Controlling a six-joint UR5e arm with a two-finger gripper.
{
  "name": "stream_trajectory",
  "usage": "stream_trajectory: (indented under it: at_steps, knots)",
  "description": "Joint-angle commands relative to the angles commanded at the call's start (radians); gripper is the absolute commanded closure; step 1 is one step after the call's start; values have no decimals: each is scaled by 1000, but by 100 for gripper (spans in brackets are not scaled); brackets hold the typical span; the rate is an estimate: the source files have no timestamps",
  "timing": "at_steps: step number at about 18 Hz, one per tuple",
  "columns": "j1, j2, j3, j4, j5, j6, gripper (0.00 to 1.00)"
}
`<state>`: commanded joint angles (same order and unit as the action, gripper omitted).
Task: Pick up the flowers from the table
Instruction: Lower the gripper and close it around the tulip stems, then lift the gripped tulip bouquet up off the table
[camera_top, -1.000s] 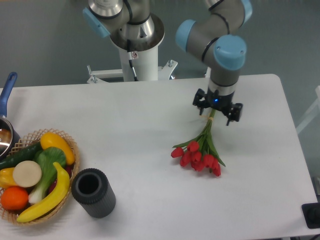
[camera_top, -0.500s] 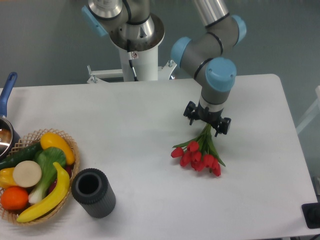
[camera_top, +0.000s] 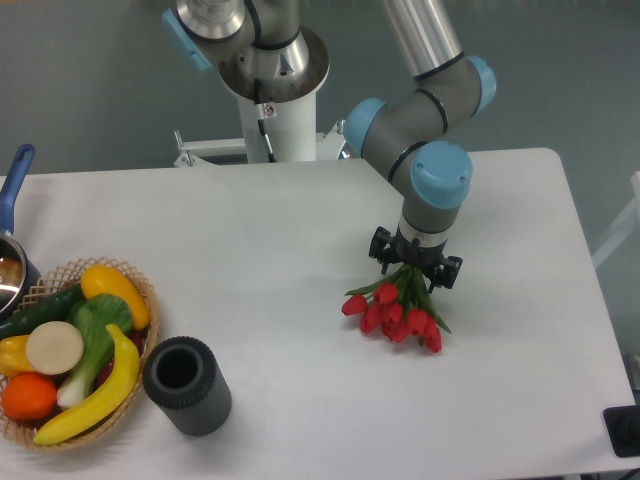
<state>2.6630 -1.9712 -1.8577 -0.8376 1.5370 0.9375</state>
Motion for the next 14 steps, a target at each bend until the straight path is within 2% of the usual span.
stream_trajectory:
  at_steps: [6,9,14]
  knots:
    - [0,15,11,-3,21,-12,100]
    - [5,47,18,-2,130,-19,100]
    - [12,81,98,-29,129,-16,100]
